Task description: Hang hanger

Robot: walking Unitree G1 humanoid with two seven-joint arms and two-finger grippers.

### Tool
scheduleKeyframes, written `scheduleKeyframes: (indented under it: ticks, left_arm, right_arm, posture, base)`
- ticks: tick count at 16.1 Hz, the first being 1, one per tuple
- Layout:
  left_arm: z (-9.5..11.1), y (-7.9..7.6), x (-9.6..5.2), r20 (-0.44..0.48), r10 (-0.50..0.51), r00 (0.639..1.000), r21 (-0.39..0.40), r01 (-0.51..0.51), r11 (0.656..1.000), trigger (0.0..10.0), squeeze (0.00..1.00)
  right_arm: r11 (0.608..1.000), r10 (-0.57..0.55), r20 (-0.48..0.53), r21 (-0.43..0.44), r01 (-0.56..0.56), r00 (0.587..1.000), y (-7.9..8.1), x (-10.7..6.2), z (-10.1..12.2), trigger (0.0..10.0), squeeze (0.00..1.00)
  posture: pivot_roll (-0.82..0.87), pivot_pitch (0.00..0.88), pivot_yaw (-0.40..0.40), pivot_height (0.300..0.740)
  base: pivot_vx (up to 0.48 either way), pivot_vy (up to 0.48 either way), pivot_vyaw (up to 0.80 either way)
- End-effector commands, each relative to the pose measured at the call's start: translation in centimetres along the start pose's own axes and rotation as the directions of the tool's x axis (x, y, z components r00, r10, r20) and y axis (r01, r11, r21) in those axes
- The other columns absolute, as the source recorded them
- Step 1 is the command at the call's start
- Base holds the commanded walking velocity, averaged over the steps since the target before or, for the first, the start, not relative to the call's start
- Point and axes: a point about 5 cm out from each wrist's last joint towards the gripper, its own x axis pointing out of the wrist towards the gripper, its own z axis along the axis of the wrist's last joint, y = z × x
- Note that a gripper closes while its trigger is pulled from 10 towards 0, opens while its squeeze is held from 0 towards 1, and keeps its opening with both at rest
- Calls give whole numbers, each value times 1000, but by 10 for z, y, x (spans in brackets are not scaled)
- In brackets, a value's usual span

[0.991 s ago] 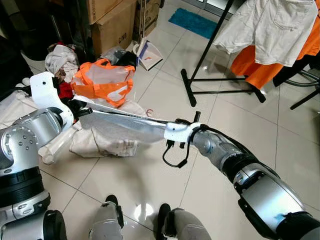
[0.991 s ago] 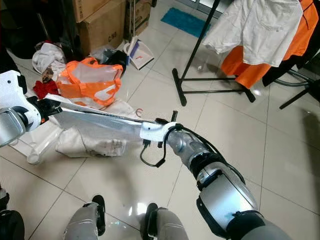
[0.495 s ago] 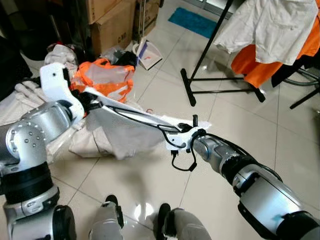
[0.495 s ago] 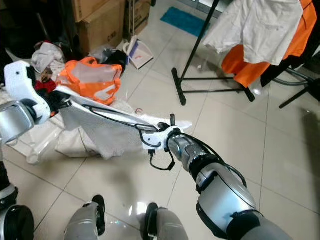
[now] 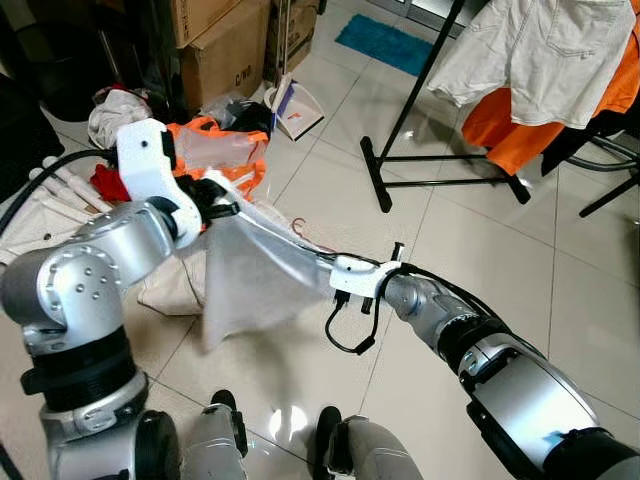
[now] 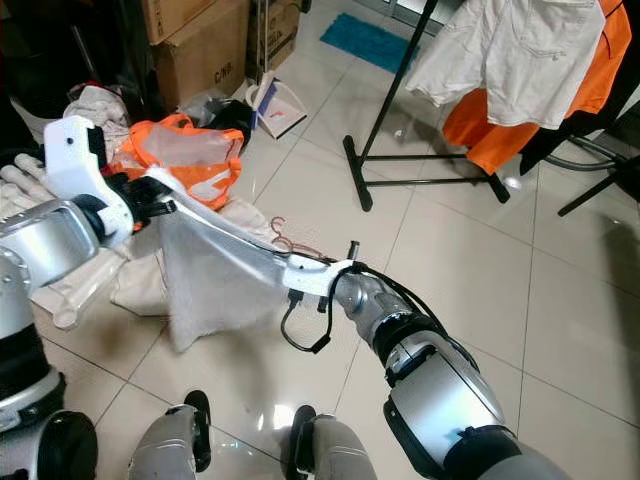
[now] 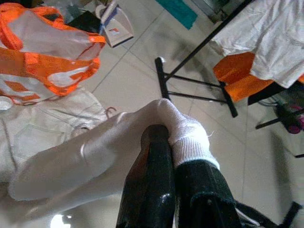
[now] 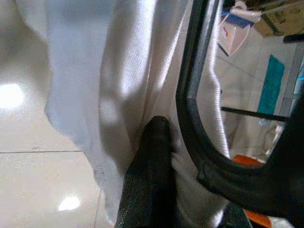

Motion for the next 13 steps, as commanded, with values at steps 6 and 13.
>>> scheduleKeyframes:
  ticks: [6, 13]
  left_arm:
    - [-1, -48, 13, 9, -137, 991, 38, 136, 990, 10000, 0]
    - [-14, -75, 41, -36, -226, 973, 50, 228, 972, 10000, 0]
  right_arm:
    - [969, 87, 55, 227, -98, 995, 9, 1, 8, 0, 0]
    - [889, -10, 209, 450, -87, 978, -31, -2, 35, 0, 0]
  posture:
    - [96, 212, -207, 740]
    - [63, 227, -189, 740]
  base:
    - [0, 0, 0]
    - [0, 0, 0]
